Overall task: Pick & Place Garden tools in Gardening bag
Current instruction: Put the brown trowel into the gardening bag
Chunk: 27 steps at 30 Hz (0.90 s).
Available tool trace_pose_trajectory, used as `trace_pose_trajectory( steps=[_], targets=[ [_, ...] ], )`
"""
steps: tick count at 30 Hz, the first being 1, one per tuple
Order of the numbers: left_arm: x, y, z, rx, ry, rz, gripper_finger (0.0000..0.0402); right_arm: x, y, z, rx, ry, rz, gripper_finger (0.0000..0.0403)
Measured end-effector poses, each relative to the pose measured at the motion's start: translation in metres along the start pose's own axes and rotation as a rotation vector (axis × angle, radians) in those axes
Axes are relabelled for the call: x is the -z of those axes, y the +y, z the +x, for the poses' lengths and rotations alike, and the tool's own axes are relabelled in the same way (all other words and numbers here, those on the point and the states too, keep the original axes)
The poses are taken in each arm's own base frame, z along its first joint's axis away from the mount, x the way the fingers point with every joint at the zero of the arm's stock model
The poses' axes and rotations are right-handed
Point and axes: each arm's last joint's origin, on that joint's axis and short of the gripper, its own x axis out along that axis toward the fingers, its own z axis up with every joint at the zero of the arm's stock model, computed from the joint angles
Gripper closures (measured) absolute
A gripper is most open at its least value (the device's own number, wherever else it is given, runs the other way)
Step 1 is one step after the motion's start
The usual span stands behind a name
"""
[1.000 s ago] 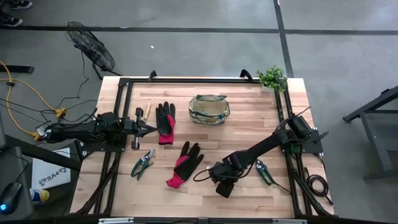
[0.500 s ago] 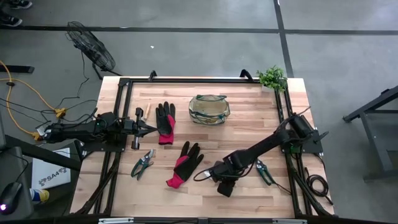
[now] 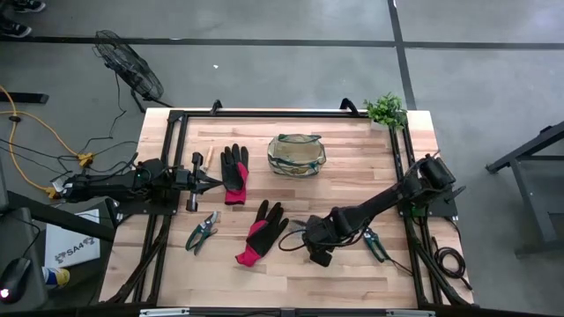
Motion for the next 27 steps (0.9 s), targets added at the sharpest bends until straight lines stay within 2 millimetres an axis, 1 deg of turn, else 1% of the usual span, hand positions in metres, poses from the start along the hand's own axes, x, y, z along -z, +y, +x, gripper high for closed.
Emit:
trace_pose_trajectory(
  steps=[11, 15, 19, 22, 27],
  targets=[
    [0.0, 0.0, 0.0, 0.0, 0.0, 0.0, 0.04, -0.005, -0.005, -0.001, 0.149, -0.177, -0.059, 0.0342],
    [0.0, 0.0, 0.0, 0.0, 0.0, 0.0, 0.04, -0.005, -0.005, -0.001, 0.148, -0.172, -0.098, 0.0342],
    [0.0, 0.0, 0.0, 0.0, 0.0, 0.0, 0.04, -0.008, -0.006, -0.004, 0.097, -0.124, -0.164, 0.0342],
    [0.0, 0.0, 0.0, 0.0, 0.0, 0.0, 0.04, -0.012, -0.009, -0.013, 0.05, -0.12, -0.211, 0.0342],
    [0.0, 0.0, 0.0, 0.0, 0.0, 0.0, 0.04, -0.021, -0.02, -0.038, -0.04, -0.137, -0.27, 0.0342]
  ],
)
